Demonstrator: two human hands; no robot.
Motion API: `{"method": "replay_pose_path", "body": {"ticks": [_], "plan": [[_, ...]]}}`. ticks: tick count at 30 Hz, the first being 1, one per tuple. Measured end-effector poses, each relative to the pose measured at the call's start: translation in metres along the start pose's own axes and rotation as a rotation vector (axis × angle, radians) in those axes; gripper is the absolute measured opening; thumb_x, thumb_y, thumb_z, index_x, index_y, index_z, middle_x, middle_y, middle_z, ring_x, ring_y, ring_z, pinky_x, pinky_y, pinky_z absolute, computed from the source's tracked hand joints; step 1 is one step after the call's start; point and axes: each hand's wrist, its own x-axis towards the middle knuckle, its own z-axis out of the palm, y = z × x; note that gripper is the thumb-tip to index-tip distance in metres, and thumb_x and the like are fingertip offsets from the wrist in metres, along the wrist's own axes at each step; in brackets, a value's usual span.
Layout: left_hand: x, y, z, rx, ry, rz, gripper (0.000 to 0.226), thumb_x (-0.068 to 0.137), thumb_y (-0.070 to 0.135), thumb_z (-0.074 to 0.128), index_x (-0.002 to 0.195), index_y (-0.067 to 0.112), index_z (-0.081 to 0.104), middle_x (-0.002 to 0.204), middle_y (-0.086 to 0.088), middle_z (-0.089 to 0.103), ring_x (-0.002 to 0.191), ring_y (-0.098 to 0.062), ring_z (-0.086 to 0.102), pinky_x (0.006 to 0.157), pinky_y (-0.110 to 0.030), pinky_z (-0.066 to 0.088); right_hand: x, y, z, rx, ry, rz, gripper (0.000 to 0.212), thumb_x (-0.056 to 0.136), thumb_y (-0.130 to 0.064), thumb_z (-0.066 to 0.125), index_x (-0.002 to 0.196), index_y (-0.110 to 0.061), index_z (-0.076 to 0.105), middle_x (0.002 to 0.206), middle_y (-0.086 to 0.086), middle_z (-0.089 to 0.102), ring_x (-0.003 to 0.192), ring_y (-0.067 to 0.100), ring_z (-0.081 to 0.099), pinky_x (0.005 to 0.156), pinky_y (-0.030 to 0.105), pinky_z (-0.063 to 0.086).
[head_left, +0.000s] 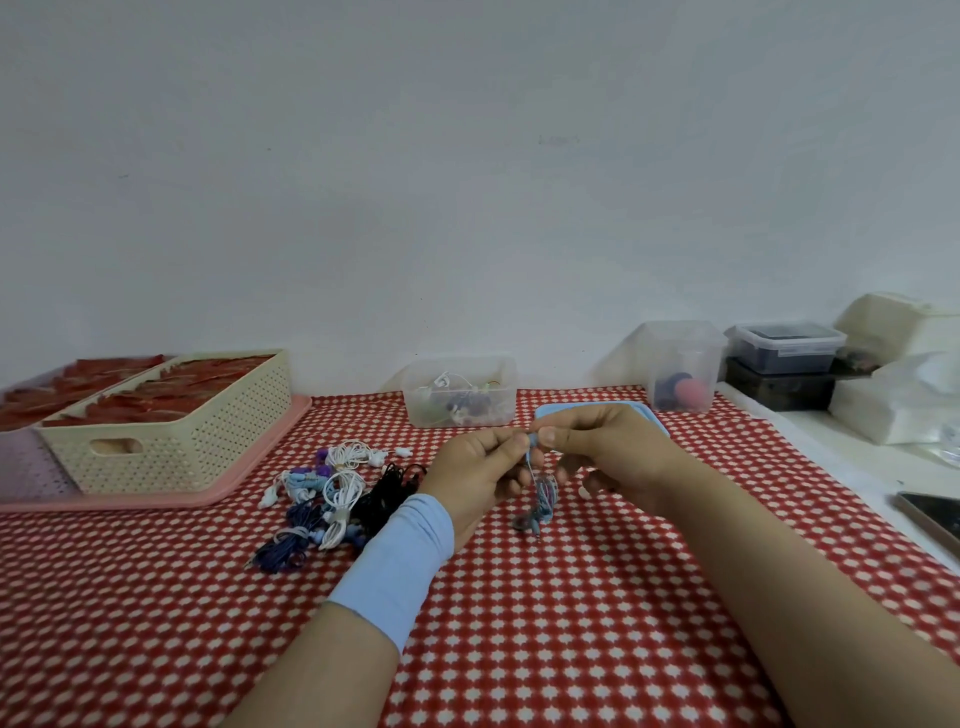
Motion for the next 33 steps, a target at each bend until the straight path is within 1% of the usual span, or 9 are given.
{"method": "replay_pose_path", "body": {"ticks": [2, 5, 9, 13, 17, 21, 24, 28, 33], "plan": [[0.001, 0.001, 0.000, 0.004, 0.024, 0.012, 0.018, 0.100, 0.014, 0.054, 0.103, 0.007, 0.070, 0.075, 0.002, 0.070, 0.061, -0.008, 0.057, 0.060, -0.019, 0.050, -0.001, -0.001, 0.002, 0.002, 0.047, -0.040, 0.012, 0.092, -0.011, 0.070, 0.101, -0.013, 0.078, 0.088, 0.010, 0.077, 0.062, 0.019, 0.063, 0.047, 0.027, 0.039], [0.001, 0.001, -0.001, 0.015, 0.049, 0.017, 0.017, 0.100, 0.014, 0.055, 0.102, 0.009, 0.071, 0.077, 0.002, 0.072, 0.061, -0.010, 0.057, 0.060, -0.021, 0.050, -0.004, -0.004, 0.002, -0.032, 0.062, -0.081, 0.011, 0.092, -0.011, 0.069, 0.097, -0.013, 0.079, 0.086, 0.010, 0.078, 0.063, 0.020, 0.064, 0.047, 0.027, 0.042], [0.001, 0.000, -0.005, 0.080, 0.066, 0.039, 0.016, 0.099, 0.014, 0.056, 0.100, 0.011, 0.072, 0.078, 0.001, 0.073, 0.063, -0.012, 0.058, 0.062, -0.024, 0.051, -0.006, -0.007, 0.002, -0.126, 0.031, -0.096, 0.012, 0.092, -0.016, 0.071, 0.091, -0.021, 0.082, 0.088, 0.004, 0.078, 0.069, 0.020, 0.066, 0.052, 0.029, 0.044], [0.002, 0.000, -0.007, 0.117, 0.055, 0.049, 0.016, 0.098, 0.015, 0.058, 0.095, 0.014, 0.074, 0.083, -0.007, 0.073, 0.066, -0.015, 0.059, 0.065, -0.027, 0.051, -0.007, -0.006, 0.000, -0.172, 0.031, -0.118, 0.013, 0.090, -0.016, 0.072, 0.098, -0.019, 0.081, 0.089, 0.005, 0.078, 0.066, 0.018, 0.060, 0.048, 0.023, 0.042], [0.002, 0.000, -0.009, 0.133, 0.017, 0.051, 0.014, 0.097, 0.013, 0.060, 0.094, 0.012, 0.073, 0.079, -0.003, 0.073, 0.062, -0.011, 0.058, 0.062, -0.025, 0.051, -0.008, -0.007, -0.003, -0.111, -0.033, -0.103, 0.013, 0.089, -0.012, 0.072, 0.098, -0.014, 0.081, 0.090, 0.009, 0.078, 0.058, 0.013, 0.059, 0.045, 0.021, 0.042], [0.001, 0.002, -0.010, 0.091, -0.036, 0.046, 0.014, 0.096, 0.012, 0.060, 0.094, 0.009, 0.072, 0.075, -0.001, 0.071, 0.059, -0.009, 0.057, 0.059, -0.022, 0.049, -0.008, -0.006, -0.004, -0.013, -0.064, -0.044, 0.011, 0.088, -0.010, 0.073, 0.094, -0.016, 0.080, 0.088, 0.011, 0.075, 0.058, 0.015, 0.061, 0.048, 0.022, 0.041], [0.001, 0.002, -0.010, 0.085, -0.038, 0.044, 0.014, 0.097, 0.012, 0.059, 0.093, 0.008, 0.071, 0.073, 0.000, 0.070, 0.058, -0.009, 0.056, 0.059, -0.021, 0.049, -0.008, -0.006, -0.003, -0.015, -0.100, -0.044, 0.010, 0.087, -0.013, 0.072, 0.092, -0.014, 0.081, 0.095, 0.013, 0.077, 0.062, 0.016, 0.062, 0.051, 0.023, 0.042], [0.001, 0.003, -0.011, 0.072, -0.048, 0.042, 0.015, 0.097, 0.011, 0.057, 0.099, 0.003, 0.070, 0.072, 0.001, 0.069, 0.057, -0.007, 0.055, 0.055, -0.018, 0.048, -0.008, -0.007, -0.007, -0.016, -0.131, -0.034, 0.014, 0.090, -0.013, 0.068, 0.098, -0.012, 0.081, 0.103, 0.013, 0.077, 0.066, 0.017, 0.062, 0.052, 0.024, 0.043], [0.000, 0.004, -0.012, 0.087, -0.060, 0.031, 0.015, 0.097, 0.011, 0.058, 0.098, 0.004, 0.071, 0.073, 0.000, 0.069, 0.058, -0.007, 0.055, 0.056, -0.018, 0.048, -0.008, -0.006, -0.005, -0.021, -0.114, -0.035, 0.014, 0.091, -0.013, 0.068, 0.098, -0.011, 0.081, 0.101, 0.013, 0.077, 0.062, 0.016, 0.061, 0.053, 0.025, 0.042]]}}
